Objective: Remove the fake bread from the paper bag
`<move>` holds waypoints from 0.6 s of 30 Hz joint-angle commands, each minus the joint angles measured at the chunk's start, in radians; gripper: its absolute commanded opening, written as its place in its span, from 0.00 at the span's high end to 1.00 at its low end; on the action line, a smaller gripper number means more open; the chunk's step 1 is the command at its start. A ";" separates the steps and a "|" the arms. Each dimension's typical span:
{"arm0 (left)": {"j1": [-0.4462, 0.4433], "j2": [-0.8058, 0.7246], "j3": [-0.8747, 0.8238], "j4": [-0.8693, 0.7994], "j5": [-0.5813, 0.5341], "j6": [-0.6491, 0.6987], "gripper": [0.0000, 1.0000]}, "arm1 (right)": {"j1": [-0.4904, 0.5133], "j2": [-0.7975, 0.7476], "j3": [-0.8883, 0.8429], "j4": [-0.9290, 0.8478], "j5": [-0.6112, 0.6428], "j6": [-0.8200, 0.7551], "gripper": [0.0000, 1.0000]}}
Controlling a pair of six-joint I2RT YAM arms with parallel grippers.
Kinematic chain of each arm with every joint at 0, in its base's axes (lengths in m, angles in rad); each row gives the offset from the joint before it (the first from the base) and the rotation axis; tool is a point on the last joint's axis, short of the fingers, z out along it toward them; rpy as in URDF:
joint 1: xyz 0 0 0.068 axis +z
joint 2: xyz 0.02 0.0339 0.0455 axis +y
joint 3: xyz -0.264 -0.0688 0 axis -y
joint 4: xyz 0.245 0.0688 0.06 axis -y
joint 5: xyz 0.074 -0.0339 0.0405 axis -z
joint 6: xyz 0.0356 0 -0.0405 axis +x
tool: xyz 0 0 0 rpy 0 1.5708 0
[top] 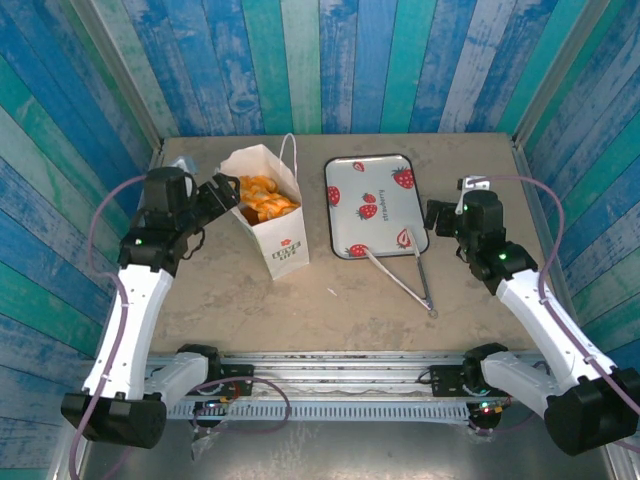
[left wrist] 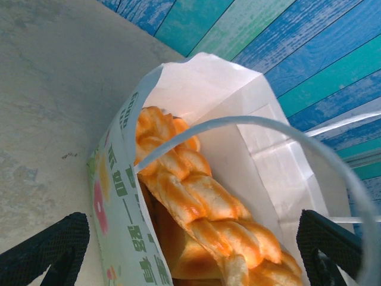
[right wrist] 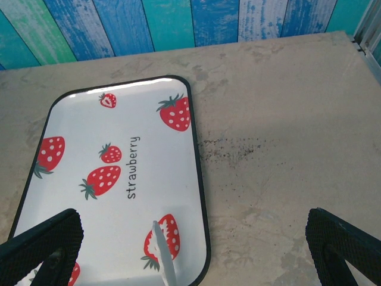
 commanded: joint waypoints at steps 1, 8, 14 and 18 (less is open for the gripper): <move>-0.003 0.012 -0.032 0.037 -0.035 0.004 0.06 | 0.009 0.002 -0.013 0.003 0.018 0.014 0.00; -0.003 0.050 -0.073 0.076 -0.054 -0.014 0.09 | 0.011 0.021 0.017 -0.036 0.017 0.026 0.00; -0.003 0.079 -0.064 0.071 -0.087 -0.008 0.27 | 0.011 0.054 0.064 -0.086 0.008 0.042 0.00; -0.003 0.103 -0.058 0.072 -0.101 -0.008 0.34 | 0.011 0.065 0.071 -0.089 0.004 0.043 0.00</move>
